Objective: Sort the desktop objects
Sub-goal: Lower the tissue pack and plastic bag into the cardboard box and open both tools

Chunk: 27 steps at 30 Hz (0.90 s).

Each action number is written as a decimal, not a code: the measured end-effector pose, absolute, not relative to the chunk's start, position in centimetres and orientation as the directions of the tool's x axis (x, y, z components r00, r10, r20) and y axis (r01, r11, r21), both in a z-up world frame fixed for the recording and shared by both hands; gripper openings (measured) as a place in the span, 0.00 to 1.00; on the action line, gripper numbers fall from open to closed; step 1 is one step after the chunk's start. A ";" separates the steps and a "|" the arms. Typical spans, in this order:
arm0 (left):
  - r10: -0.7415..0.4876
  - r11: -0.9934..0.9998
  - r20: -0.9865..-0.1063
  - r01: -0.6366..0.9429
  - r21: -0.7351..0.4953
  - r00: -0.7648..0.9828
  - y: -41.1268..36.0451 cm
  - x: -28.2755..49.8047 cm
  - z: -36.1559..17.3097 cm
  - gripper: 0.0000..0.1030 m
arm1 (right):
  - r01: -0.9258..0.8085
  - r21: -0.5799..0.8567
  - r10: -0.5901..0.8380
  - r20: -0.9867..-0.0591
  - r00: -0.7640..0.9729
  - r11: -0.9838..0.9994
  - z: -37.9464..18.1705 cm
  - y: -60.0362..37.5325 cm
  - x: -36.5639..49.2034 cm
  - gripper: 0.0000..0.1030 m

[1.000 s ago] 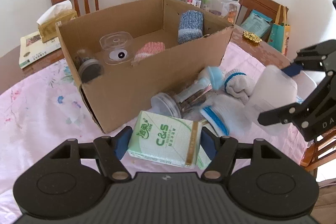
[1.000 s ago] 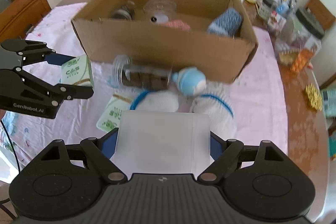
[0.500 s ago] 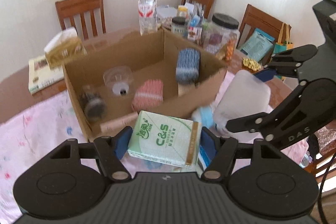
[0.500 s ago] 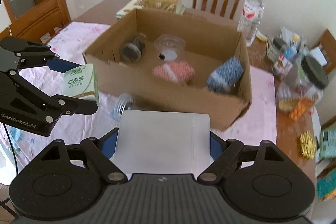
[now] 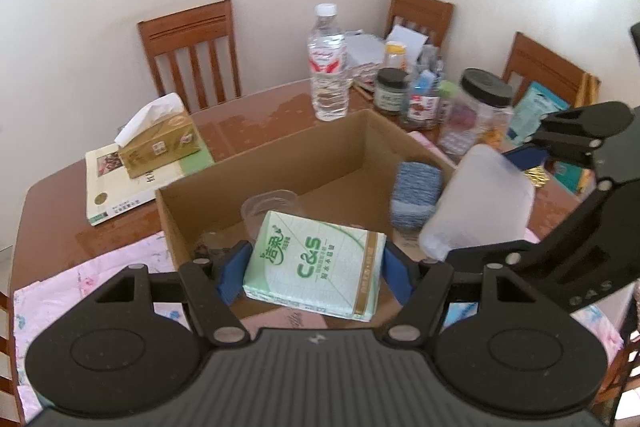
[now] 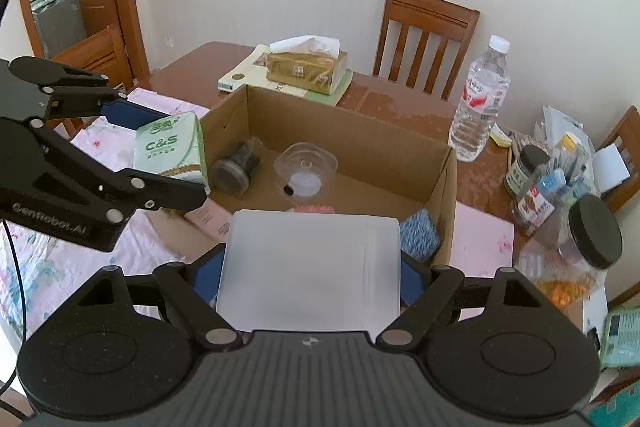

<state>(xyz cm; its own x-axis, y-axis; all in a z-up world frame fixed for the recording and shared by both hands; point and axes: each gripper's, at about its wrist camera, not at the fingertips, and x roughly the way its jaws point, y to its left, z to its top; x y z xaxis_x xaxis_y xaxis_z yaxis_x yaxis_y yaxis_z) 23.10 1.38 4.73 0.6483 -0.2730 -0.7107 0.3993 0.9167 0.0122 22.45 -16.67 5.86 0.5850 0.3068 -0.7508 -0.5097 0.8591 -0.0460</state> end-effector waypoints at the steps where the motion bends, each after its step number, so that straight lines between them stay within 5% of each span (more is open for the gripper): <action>1: -0.264 0.920 -0.716 0.392 0.013 0.646 1.4 23.7 4.6 0.67 | -0.515 -0.046 0.312 -0.749 0.585 0.856 5.9 -16.6 23.0 0.85; 15: -0.187 0.950 -0.777 0.311 0.012 0.601 2.0 29.2 1.4 0.67 | -0.533 -0.035 0.323 -0.761 0.562 0.845 5.1 -15.4 29.2 0.85; 27: -0.161 0.957 -0.796 0.291 0.019 0.583 2.3 29.7 0.8 0.82 | -0.507 -0.038 0.286 -0.789 0.544 0.861 3.2 -15.2 32.3 0.85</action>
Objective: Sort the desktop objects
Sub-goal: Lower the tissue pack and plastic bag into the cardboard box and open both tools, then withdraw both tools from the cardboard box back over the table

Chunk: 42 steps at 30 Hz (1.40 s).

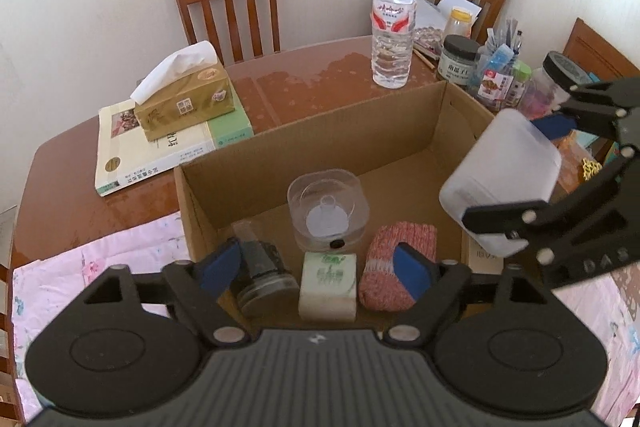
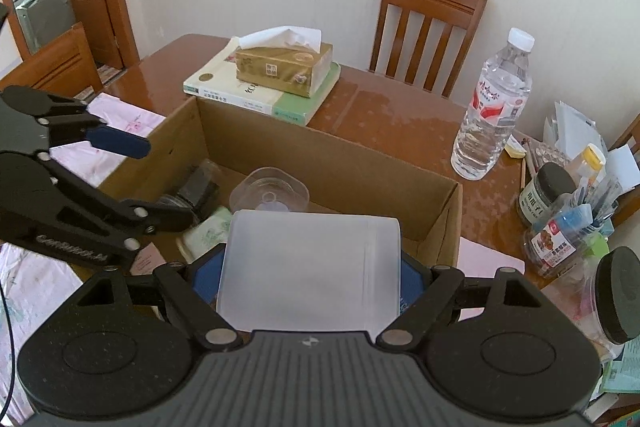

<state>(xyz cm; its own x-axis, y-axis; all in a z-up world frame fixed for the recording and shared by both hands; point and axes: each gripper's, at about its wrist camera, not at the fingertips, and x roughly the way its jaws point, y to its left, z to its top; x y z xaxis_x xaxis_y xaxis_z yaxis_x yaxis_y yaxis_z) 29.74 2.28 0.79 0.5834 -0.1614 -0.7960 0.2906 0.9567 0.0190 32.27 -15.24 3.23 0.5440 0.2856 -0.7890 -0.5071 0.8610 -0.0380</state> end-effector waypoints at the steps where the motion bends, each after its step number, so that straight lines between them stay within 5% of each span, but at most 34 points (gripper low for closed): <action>1: -0.165 0.956 -0.796 0.293 0.016 0.583 2.3 29.5 0.8 0.82 | -0.506 -0.040 0.282 -0.792 0.542 0.862 3.1 -15.2 32.4 0.85; 15: -0.169 0.977 -0.750 0.211 -0.040 0.640 4.0 24.3 2.2 0.83 | -0.440 -0.025 0.245 -0.801 0.546 0.898 2.3 -16.0 32.4 0.85; 42: -0.161 0.979 -0.768 0.200 -0.044 0.620 0.8 13.7 -1.0 0.83 | -0.126 0.063 0.128 -0.772 0.623 0.990 -0.5 -22.5 16.9 0.90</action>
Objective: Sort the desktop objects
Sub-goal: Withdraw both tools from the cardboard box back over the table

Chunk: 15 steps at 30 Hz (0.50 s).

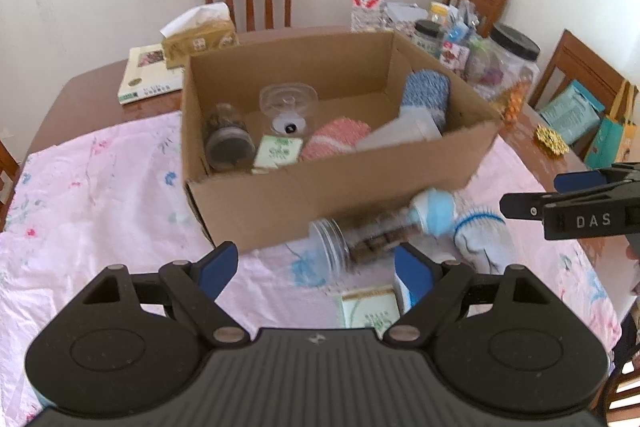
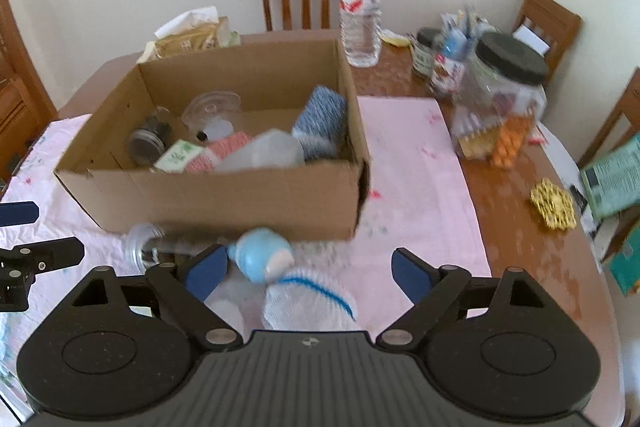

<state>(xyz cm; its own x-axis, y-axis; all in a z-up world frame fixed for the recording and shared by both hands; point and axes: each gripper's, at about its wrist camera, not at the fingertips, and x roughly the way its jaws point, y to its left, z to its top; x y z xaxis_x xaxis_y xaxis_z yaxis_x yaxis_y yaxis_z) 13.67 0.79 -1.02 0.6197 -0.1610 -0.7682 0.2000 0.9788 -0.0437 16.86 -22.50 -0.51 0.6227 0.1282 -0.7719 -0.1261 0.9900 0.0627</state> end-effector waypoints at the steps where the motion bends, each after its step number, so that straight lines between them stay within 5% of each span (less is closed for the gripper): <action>1: -0.166 0.977 -0.772 0.206 -0.047 0.613 0.6 13.5 -1.3 0.83 | -0.117 0.065 0.124 -0.775 0.620 0.991 -0.8 -22.7 16.7 0.90; 15: -0.174 0.965 -0.837 0.257 -0.041 0.518 -1.0 13.1 -5.5 0.83 | -0.058 0.067 0.088 -0.837 0.540 0.996 -4.9 -24.1 14.6 0.90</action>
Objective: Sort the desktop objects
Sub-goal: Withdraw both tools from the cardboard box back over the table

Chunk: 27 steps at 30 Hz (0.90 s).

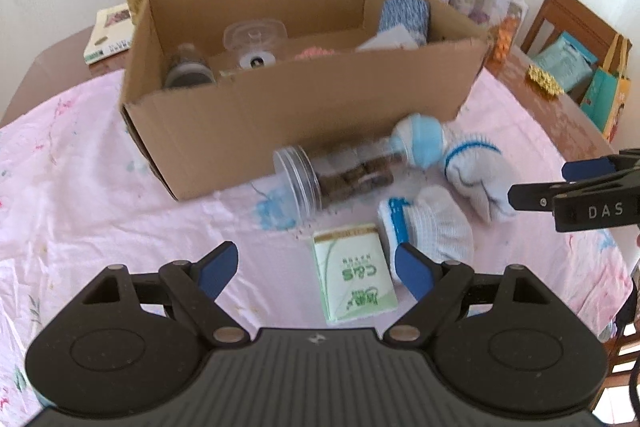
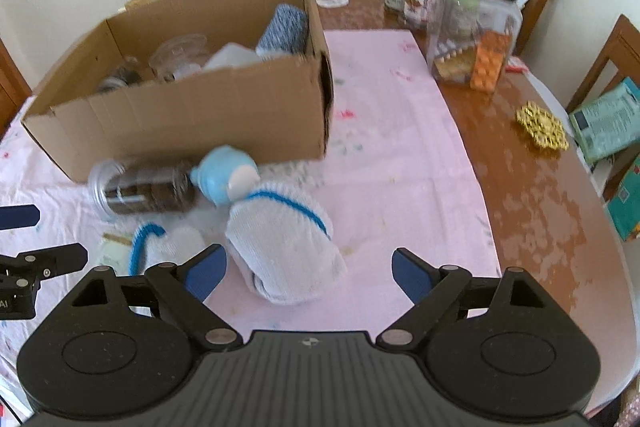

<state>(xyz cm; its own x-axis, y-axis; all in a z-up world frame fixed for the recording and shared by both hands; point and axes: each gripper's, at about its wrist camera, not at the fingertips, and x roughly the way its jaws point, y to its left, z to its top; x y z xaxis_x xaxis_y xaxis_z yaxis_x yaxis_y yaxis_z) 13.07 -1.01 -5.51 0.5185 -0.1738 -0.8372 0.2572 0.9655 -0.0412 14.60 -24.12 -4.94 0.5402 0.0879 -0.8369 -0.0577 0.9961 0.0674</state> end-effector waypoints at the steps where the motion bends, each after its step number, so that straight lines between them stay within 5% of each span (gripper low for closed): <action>1: -0.174 0.965 -0.842 0.260 -0.042 0.510 -1.1 13.0 -5.8 0.83 | -0.056 0.066 0.085 -0.840 0.536 0.996 -5.2 -24.2 14.5 0.90; 27: -0.097 0.983 -0.887 0.184 -0.014 0.451 0.7 12.4 -9.7 0.86 | -0.085 0.058 0.090 -0.886 0.456 0.995 -8.7 -24.3 13.4 0.93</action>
